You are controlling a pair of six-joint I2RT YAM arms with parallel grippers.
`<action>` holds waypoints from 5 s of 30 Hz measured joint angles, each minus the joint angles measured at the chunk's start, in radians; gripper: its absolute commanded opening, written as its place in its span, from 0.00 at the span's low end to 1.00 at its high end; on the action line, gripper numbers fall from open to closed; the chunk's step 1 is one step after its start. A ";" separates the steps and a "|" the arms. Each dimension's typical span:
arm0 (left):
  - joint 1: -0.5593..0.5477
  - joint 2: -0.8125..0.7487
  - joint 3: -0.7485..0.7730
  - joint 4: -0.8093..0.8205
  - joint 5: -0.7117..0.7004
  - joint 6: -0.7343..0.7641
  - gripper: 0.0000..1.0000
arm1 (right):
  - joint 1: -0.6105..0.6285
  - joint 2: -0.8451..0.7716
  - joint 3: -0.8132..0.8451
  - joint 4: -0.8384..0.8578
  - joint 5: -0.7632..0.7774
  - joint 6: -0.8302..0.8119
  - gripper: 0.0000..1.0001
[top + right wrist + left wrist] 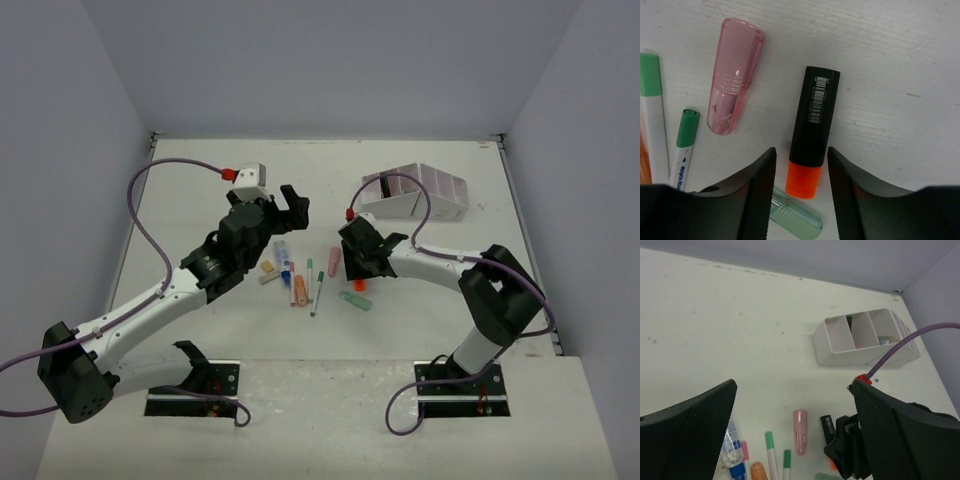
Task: Sort the stationery into containers
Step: Pick up the pen from the center of the board, then place the pen in the storage box, then pick up the stationery from the center of the board.
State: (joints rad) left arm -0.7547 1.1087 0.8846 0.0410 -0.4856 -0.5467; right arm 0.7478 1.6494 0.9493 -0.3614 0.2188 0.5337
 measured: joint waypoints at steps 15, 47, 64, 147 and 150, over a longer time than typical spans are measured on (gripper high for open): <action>0.000 -0.058 -0.069 -0.046 0.125 -0.019 1.00 | -0.032 0.011 -0.029 0.028 0.008 0.022 0.05; -0.007 0.434 0.078 0.587 1.022 -0.270 0.00 | -0.026 -0.965 -0.297 0.164 -0.233 -0.248 0.00; -0.033 0.570 0.457 0.326 0.700 0.028 0.00 | -0.020 -0.996 -0.240 -0.024 0.179 -0.066 0.99; -0.024 -0.024 -0.155 0.125 0.510 -0.067 1.00 | 0.088 -0.545 -0.144 -0.023 -0.086 -0.206 0.00; -0.026 0.024 -0.177 0.249 0.633 -0.121 1.00 | 0.087 -0.690 -0.179 0.050 -0.105 -0.202 0.00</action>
State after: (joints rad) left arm -0.7809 1.1323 0.7071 0.2900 0.1470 -0.6673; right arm 0.8353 0.9595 0.7698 -0.3113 0.1142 0.3315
